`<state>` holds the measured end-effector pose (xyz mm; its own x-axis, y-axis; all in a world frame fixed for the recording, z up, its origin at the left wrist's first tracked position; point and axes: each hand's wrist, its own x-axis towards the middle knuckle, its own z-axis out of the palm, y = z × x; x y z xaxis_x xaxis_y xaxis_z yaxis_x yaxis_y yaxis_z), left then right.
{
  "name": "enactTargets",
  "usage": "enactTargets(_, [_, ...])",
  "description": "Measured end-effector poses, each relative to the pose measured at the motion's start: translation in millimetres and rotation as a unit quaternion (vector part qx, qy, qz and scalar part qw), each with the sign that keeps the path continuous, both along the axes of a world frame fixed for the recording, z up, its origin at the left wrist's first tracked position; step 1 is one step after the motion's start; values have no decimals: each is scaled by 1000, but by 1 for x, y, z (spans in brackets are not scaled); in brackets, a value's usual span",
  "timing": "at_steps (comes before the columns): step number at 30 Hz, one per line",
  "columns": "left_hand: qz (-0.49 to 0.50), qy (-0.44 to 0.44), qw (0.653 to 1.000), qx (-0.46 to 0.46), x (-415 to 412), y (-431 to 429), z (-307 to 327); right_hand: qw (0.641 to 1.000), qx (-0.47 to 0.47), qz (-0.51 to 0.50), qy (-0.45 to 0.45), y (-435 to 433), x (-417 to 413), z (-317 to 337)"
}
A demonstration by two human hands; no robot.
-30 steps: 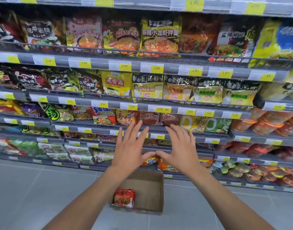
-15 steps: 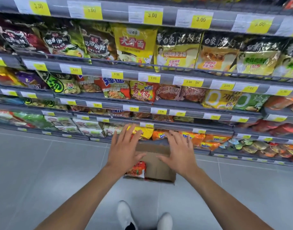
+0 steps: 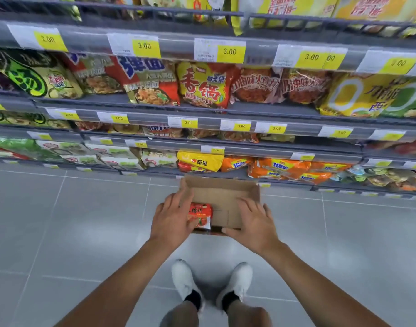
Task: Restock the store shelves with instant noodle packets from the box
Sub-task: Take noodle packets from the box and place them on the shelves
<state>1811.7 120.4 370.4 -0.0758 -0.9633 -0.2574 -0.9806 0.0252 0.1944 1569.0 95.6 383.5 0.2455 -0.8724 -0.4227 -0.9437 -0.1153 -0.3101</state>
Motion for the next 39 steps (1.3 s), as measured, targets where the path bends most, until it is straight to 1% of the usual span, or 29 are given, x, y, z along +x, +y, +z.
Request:
enactTargets(6, [-6, 27, 999, 45, -20, -11, -98, 999, 39, 9, 7, 6, -1, -102])
enactTargets(12, [12, 50, 994, 94, -28, -22, -220, 998, 41, -29, -26, -1, 4, -222])
enactTargets(17, [73, 64, 984, 147, -27, -32, -314, 979, 137, -109, -107, -13, 15, -319])
enactTargets(20, [152, 100, 960, 211, -18, -45, -387, 966, 152, -135, -162, -22, 20, -382])
enactTargets(22, [193, 119, 943, 242, -11, -52, -423, 959, 168, -142, -176, -28, 26, -413])
enactTargets(24, [202, 129, 938, 251, -12, -57, -454, 954, 181, -161, -179, -32, 33, -444])
enactTargets(26, [207, 110, 935, 268, -16, -61, -471, 950, 198, -172, -170, -37, 41, -478])
enactTargets(28, [214, 97, 931, 281, -19, -62, -486, 944, 238, -160, -165, -39, 48, -499])
enactTargets(31, [236, 118, 922, 284, -17, -55, -507, 919, 299, -175, -187, -37, 57, -519])
enactTargets(33, [246, 138, 918, 279, -15, -50, -516, 897, 342, -200, -196, -35, 61, -526])
enactTargets(36, [276, 158, 912, 257, -8, -50, -523, 851, 388, -269, -229, -35, 63, -531])
enactTargets(38, [314, 193, 894, 254, -4, -54, -525, 820, 406, -312, -255, -36, 63, -533])
enactTargets(39, [331, 217, 883, 251, -1, -55, -525, 812, 406, -326, -263, -37, 63, -536])
